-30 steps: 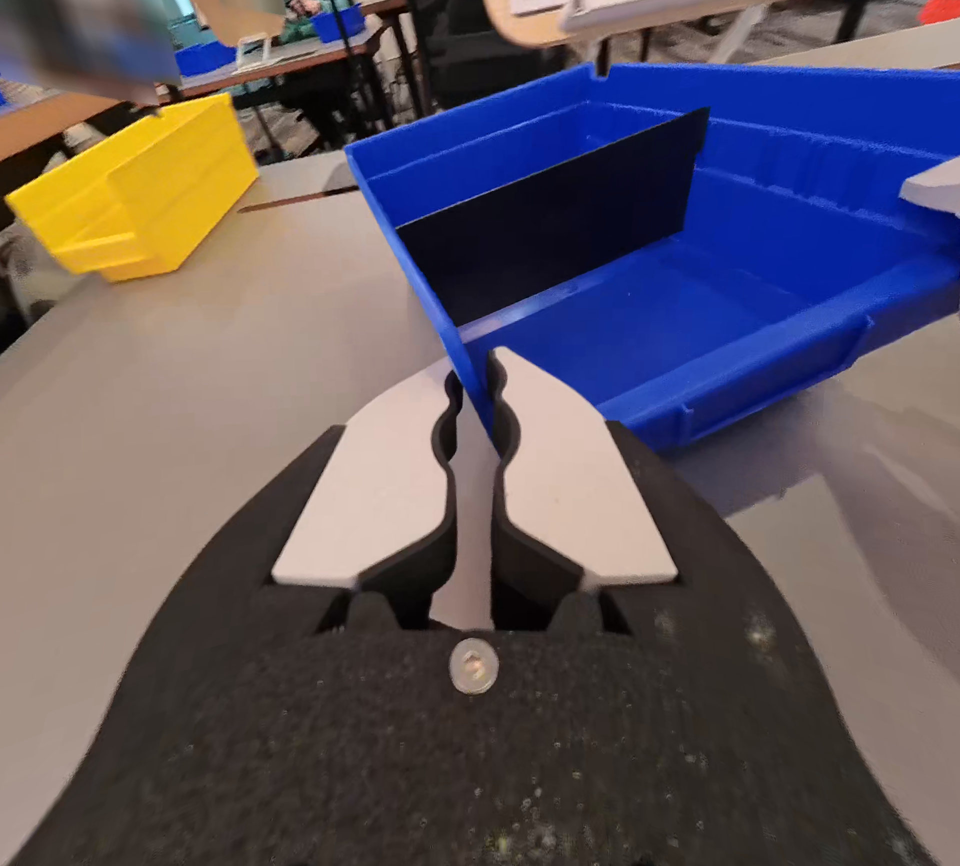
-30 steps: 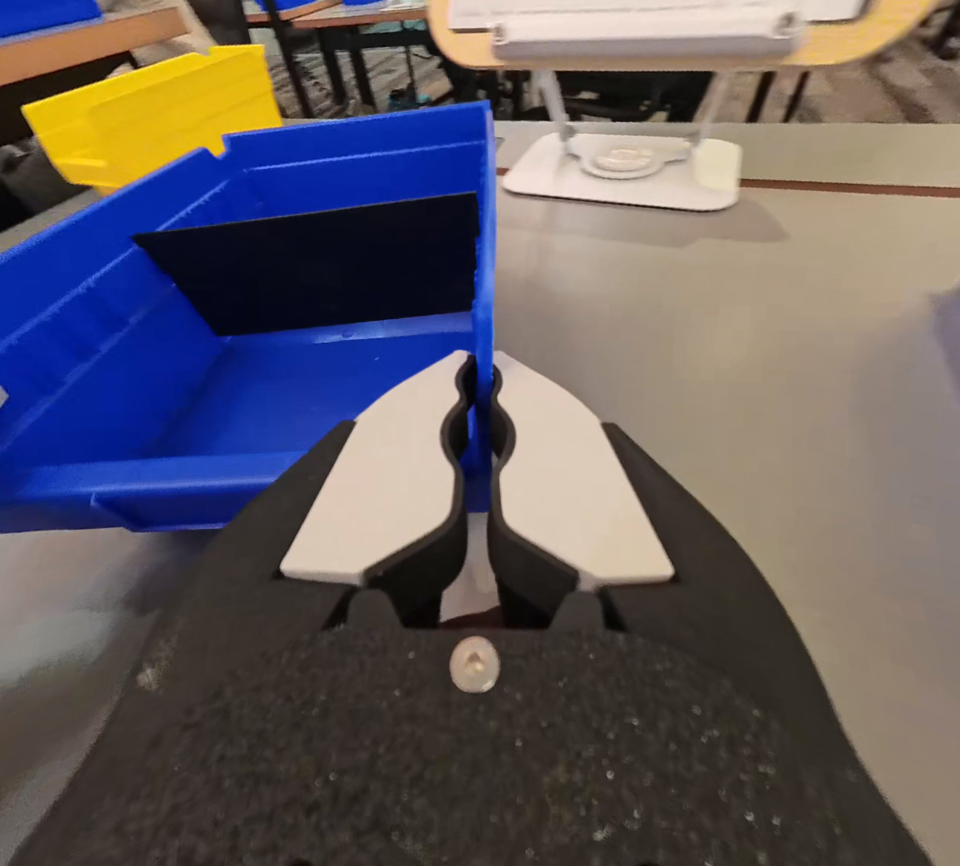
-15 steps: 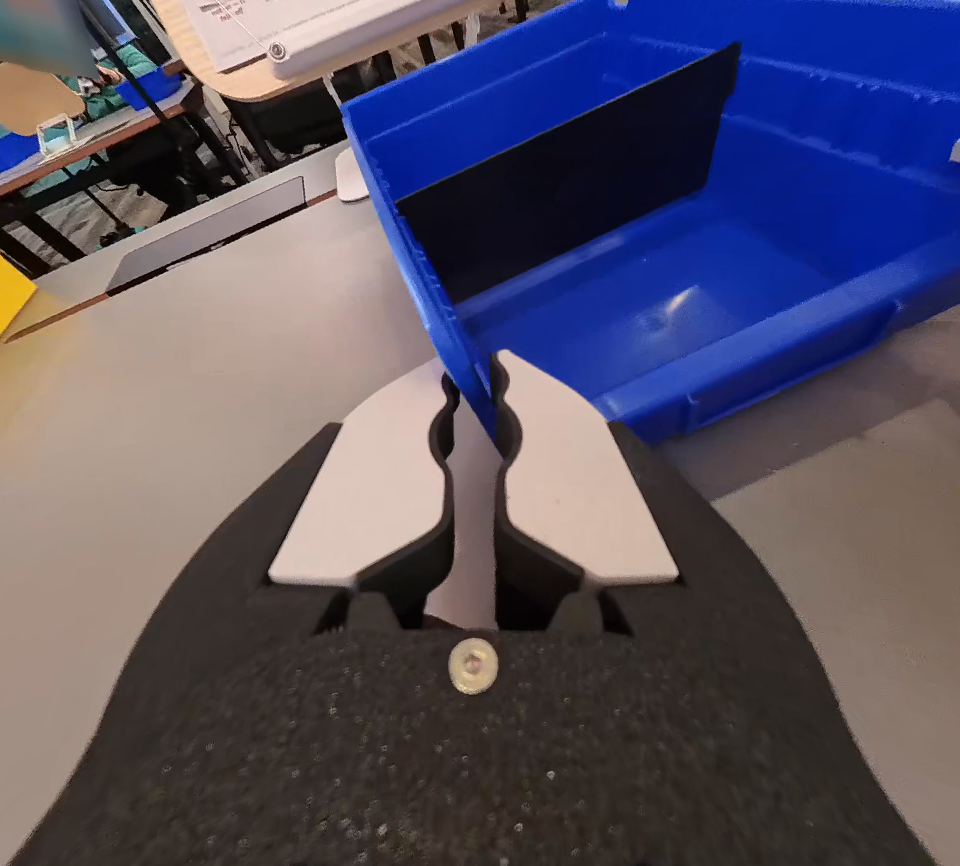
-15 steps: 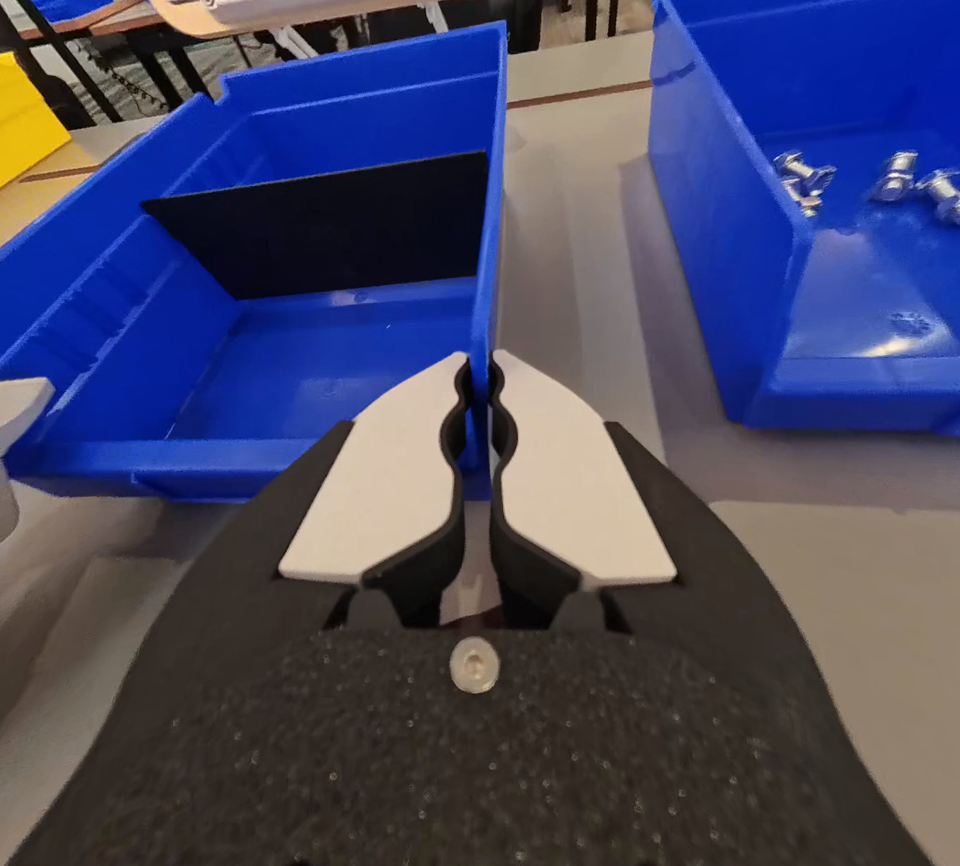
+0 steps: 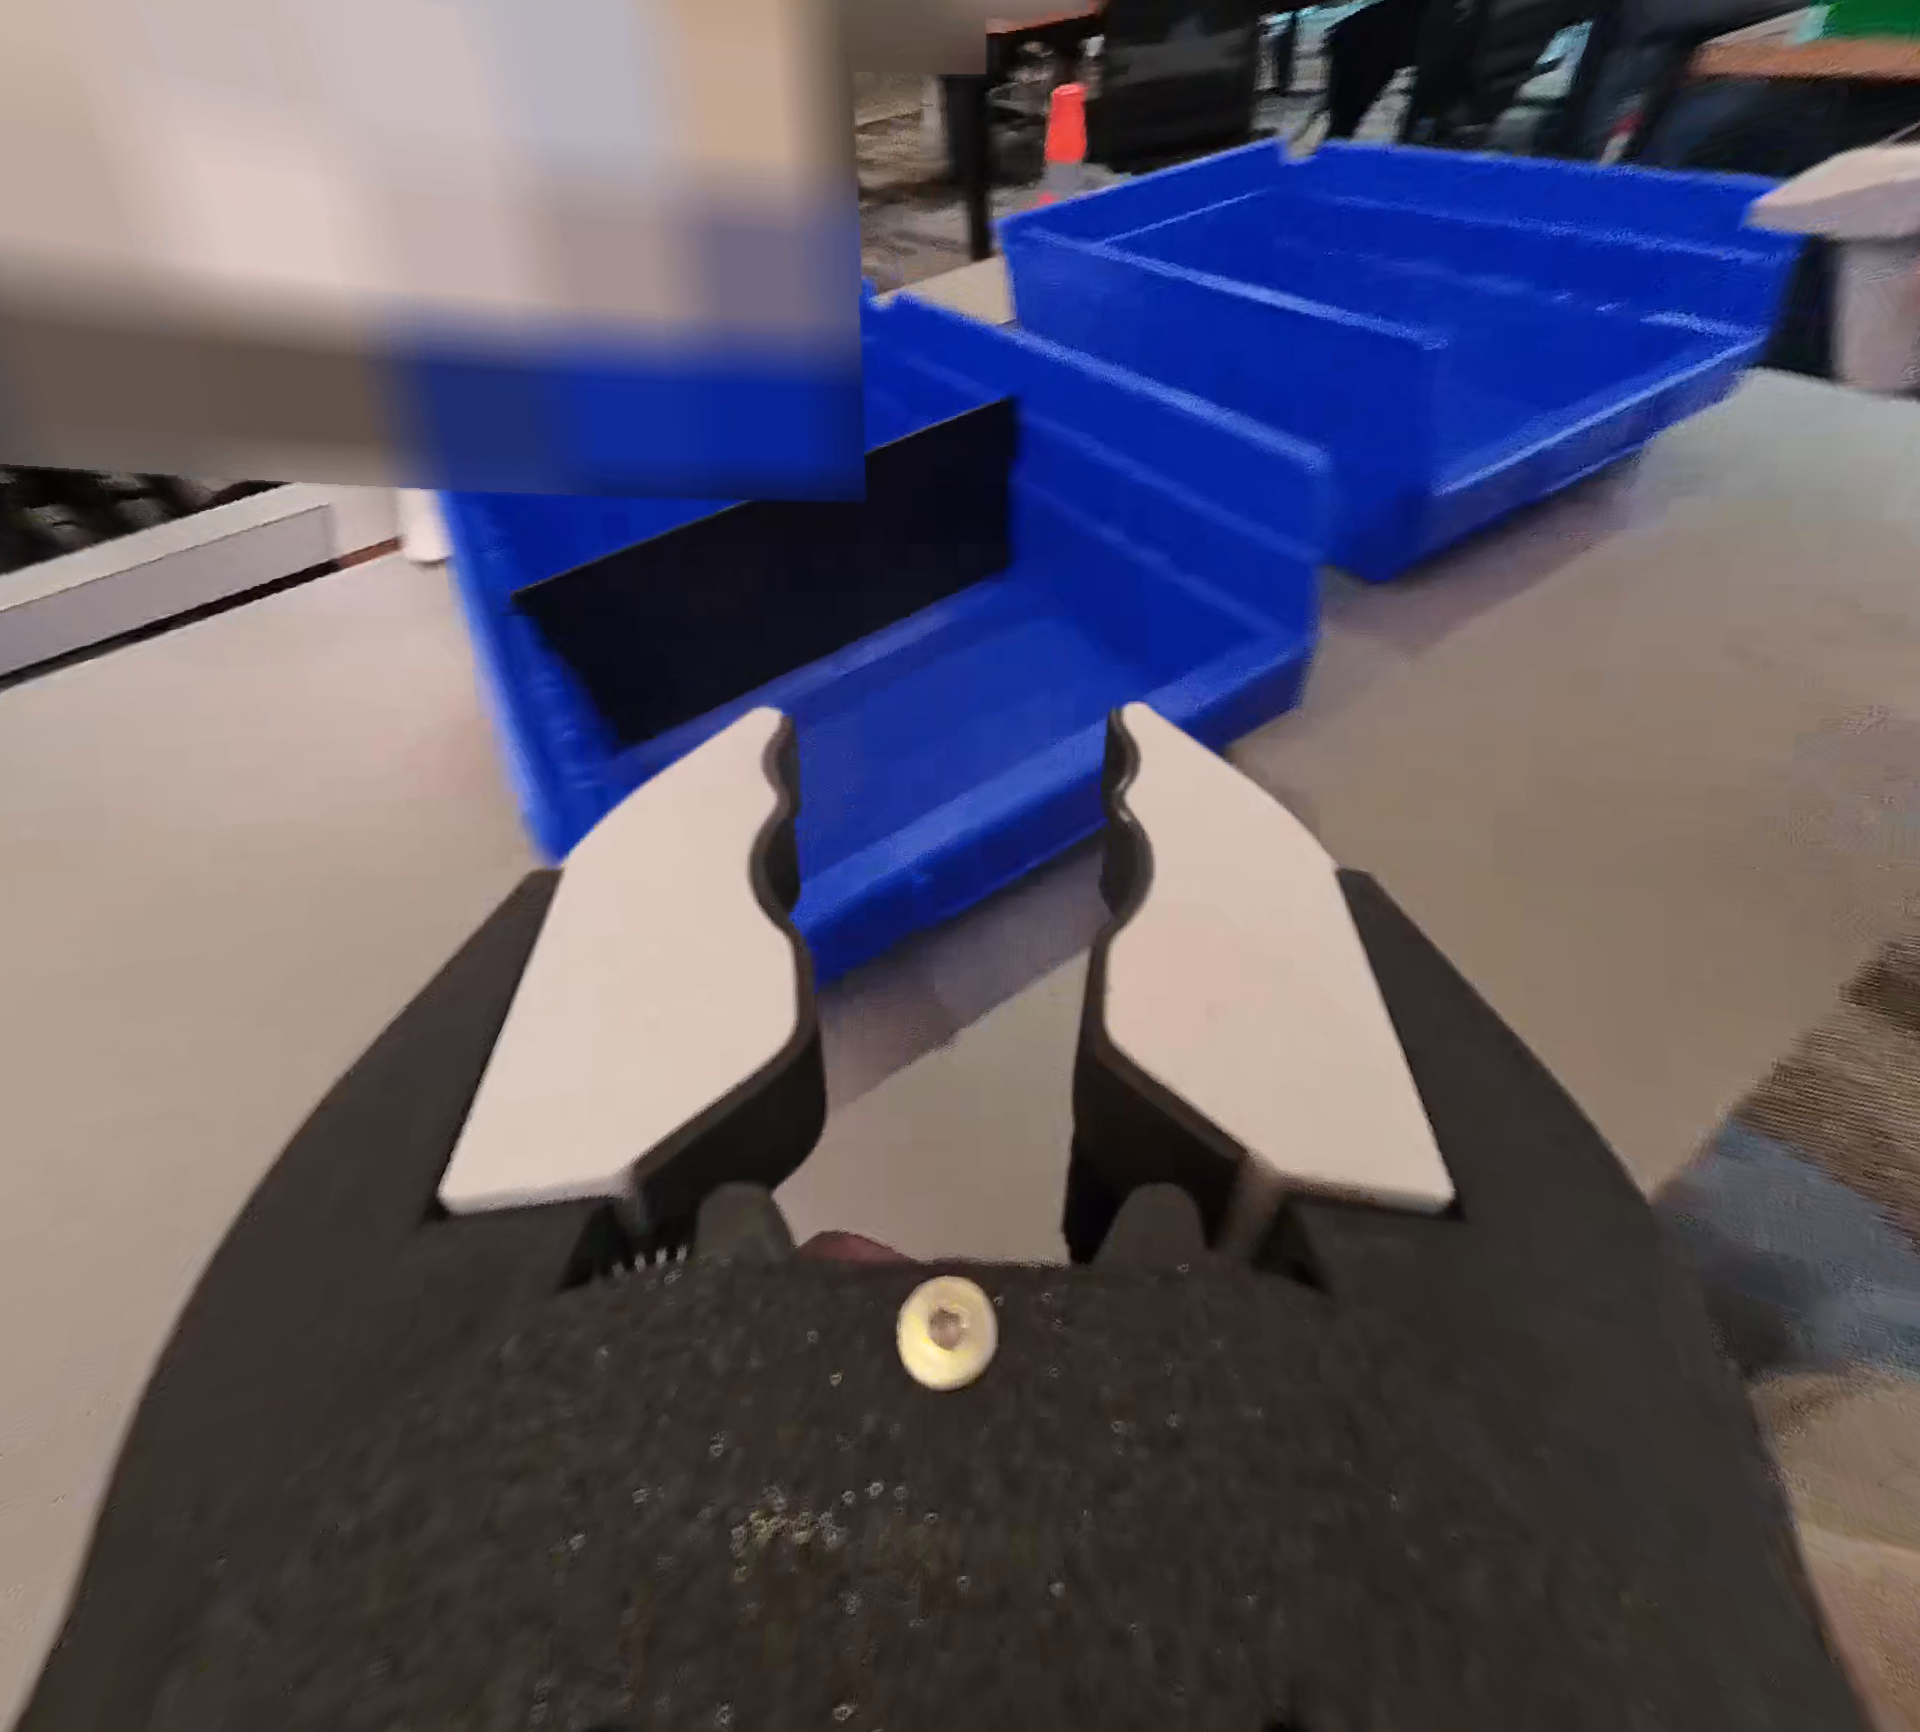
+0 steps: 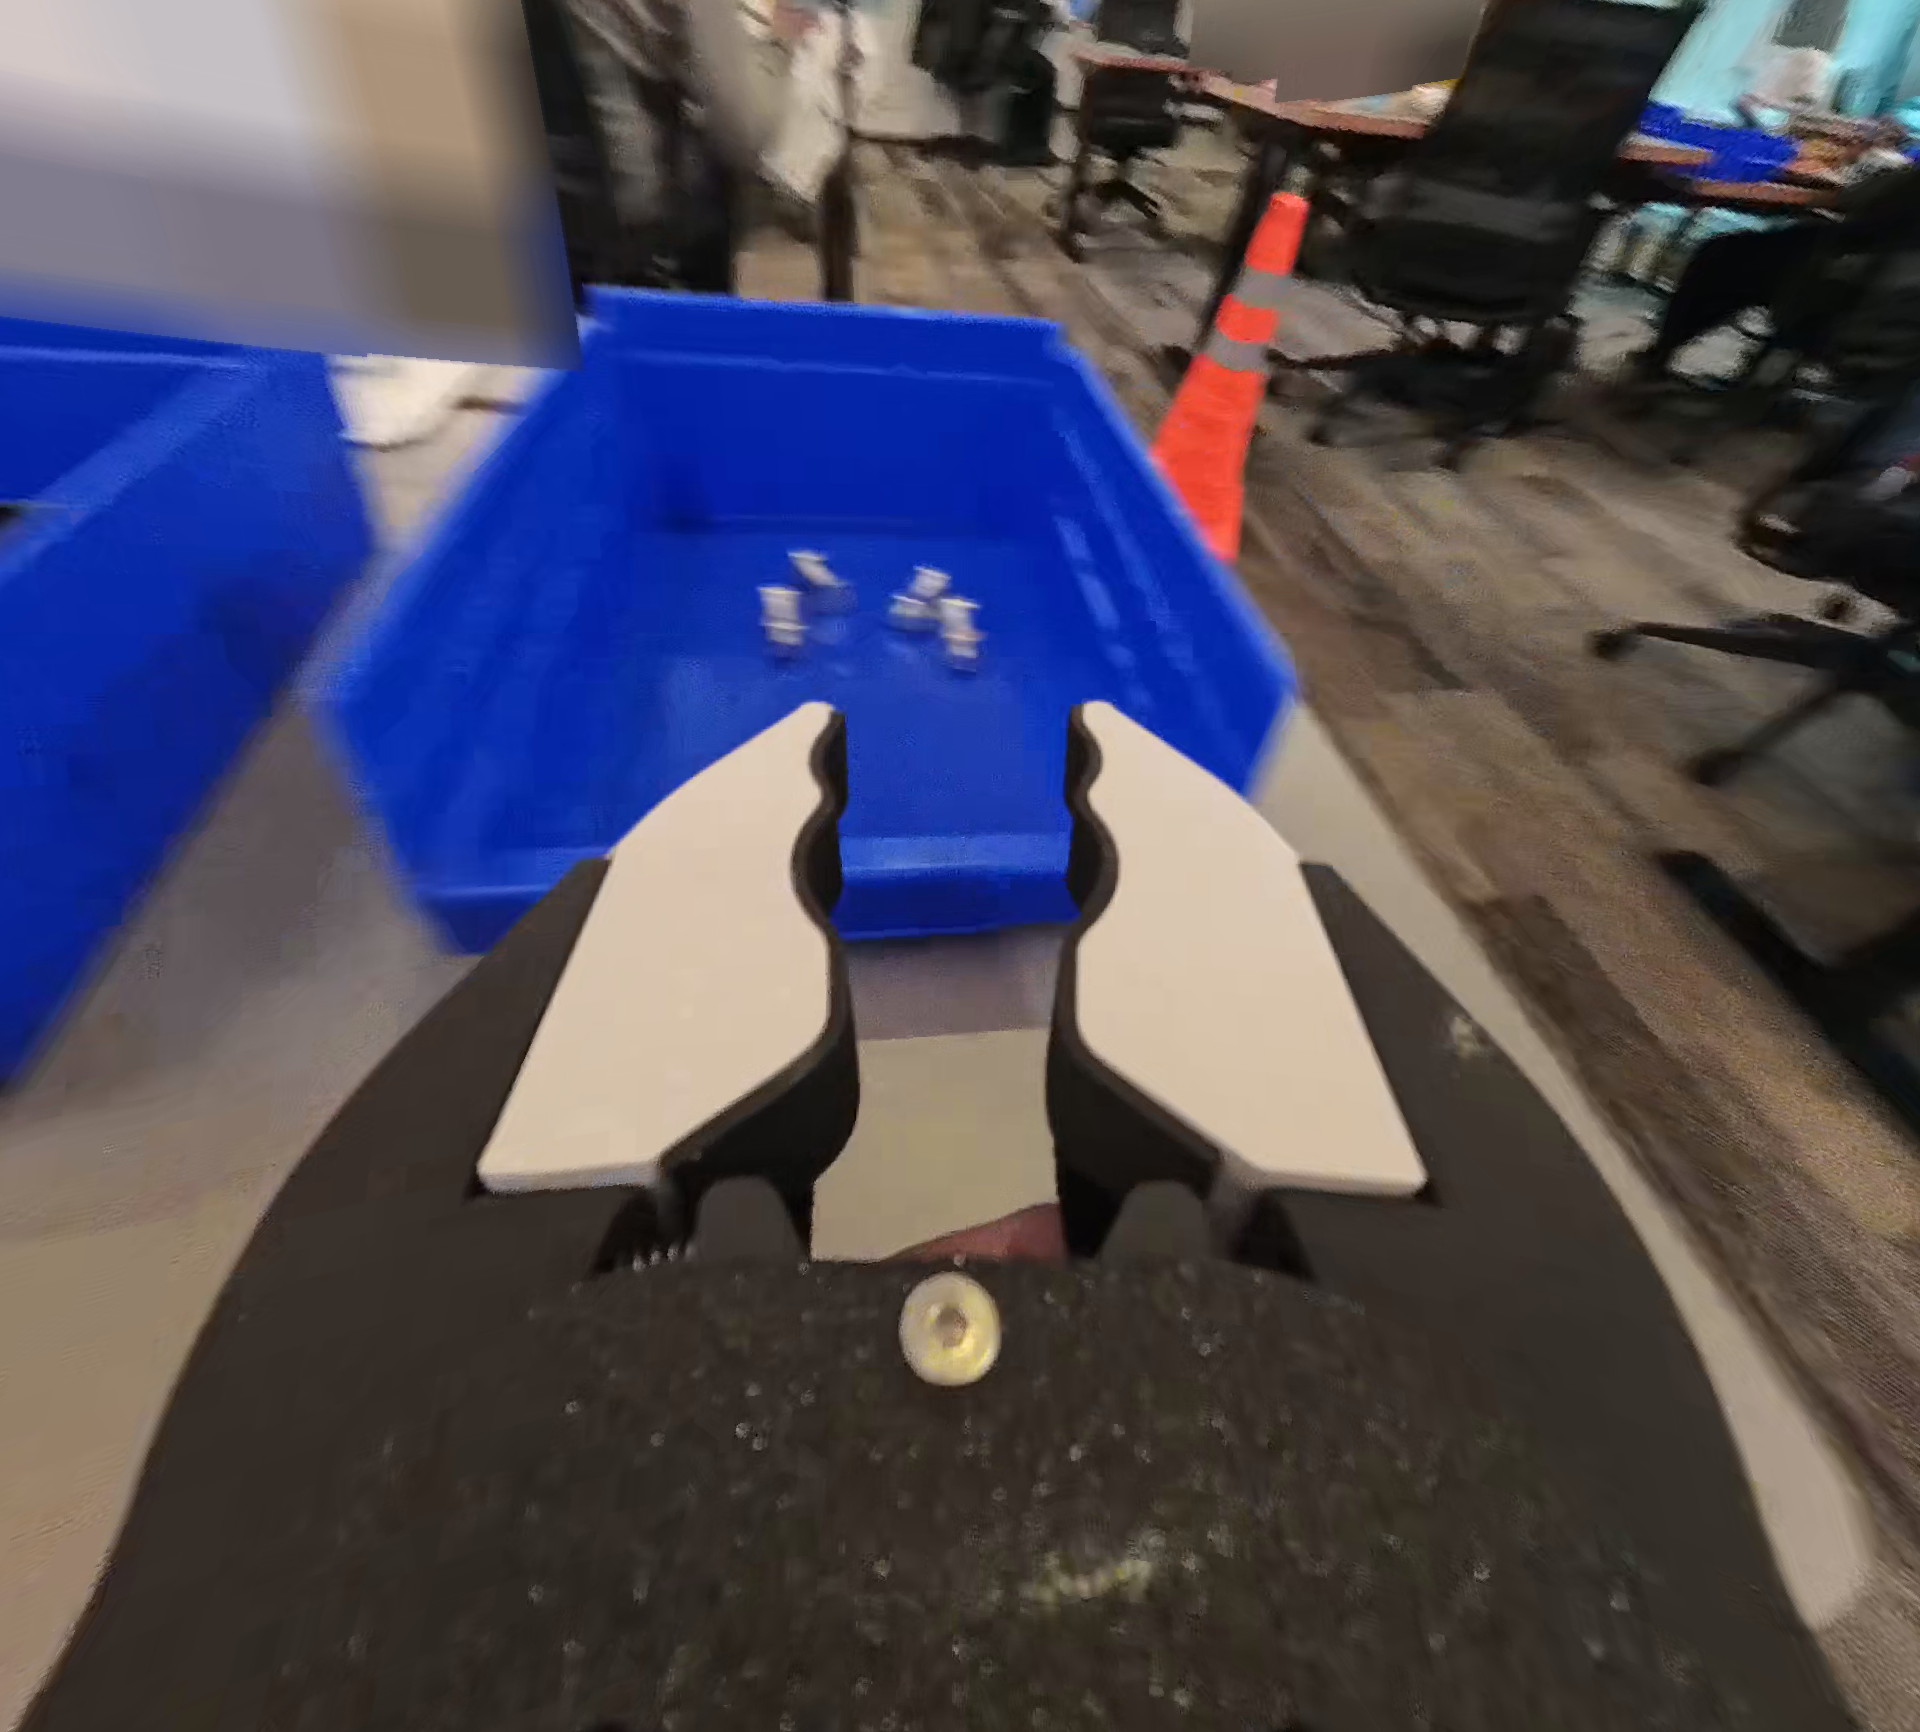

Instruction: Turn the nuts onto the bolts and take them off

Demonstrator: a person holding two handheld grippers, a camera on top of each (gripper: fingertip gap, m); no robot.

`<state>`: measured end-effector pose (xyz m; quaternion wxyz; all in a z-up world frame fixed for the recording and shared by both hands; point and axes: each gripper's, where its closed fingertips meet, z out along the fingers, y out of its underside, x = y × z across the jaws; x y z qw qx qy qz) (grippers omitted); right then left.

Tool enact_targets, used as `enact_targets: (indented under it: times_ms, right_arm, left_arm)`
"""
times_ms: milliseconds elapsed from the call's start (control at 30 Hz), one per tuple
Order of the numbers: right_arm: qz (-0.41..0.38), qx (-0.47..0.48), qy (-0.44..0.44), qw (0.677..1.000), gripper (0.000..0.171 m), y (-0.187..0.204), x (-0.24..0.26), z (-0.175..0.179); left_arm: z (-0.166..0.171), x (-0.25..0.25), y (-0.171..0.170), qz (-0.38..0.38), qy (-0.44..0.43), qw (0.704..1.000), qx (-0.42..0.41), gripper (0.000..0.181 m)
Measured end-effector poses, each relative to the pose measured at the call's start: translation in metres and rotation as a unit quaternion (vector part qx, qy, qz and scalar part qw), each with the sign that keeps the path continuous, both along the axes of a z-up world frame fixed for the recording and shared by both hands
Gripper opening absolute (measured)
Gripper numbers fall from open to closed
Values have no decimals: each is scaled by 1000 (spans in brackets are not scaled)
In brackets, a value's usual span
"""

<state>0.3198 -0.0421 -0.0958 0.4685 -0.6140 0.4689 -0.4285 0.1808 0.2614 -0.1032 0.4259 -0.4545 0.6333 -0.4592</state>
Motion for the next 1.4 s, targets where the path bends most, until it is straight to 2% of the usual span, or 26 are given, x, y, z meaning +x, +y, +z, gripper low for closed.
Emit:
enact_targets:
  times_ms: [100,200,267,300,333,367,400,500,600,933,1000,1033,1100,1133,1300,1400]
  right_arm:
    - [-51,-16,32,998,41,-60,37,-23]
    - [-79,-28,55,995,41,-86,64,-43]
    - [-81,-20,73,994,42,-89,78,-54]
    - [-69,-10,83,994,39,-85,83,-58]
    - [-60,-2,87,994,27,-83,86,-59]
    - [-49,0,88,995,15,-80,88,-59]
    - [-43,2,92,995,11,-78,88,-59]
    - [-29,30,117,992,6,-73,77,-60]
    - [-30,60,119,991,3,-72,50,-60]
    - [-96,97,90,987,2,-105,-54,-59]
    - [-99,102,85,986,2,-103,-62,-59]
    - [-102,101,81,986,3,-101,-64,-58]
    - [-116,96,70,986,2,-99,-66,-58]
    - [-121,99,63,986,2,-99,-67,-58]
    - [-141,81,24,986,2,-91,-70,-45]
    - [-148,91,-12,985,2,-89,-71,-26]
  left_arm:
    - [13,-2,-44,-53,-24,998,7,55]
    - [10,1,-93,-114,-17,993,9,55]
    - [5,4,-125,-154,3,988,-8,53]
    - [3,8,-137,-162,11,987,-15,43]
    - [1,14,-145,-156,17,987,-22,39]
    - [0,21,-153,-153,22,988,-20,39]
    - [-1,29,-159,-149,22,988,-17,40]
    - [3,52,-176,-131,8,991,0,48]
    - [2,67,-199,-135,18,990,-21,50]
    - [-33,98,-210,-77,43,995,-50,52]
    - [-41,97,-217,-84,61,994,-47,43]
    - [-39,96,-220,-84,59,993,-50,25]
    - [-40,97,-217,-65,65,995,-36,19]
    - [-39,98,-213,-56,70,995,-32,9]
    - [-35,100,-203,-39,58,997,-33,3]
    - [-14,96,-201,-34,16,998,-41,3]
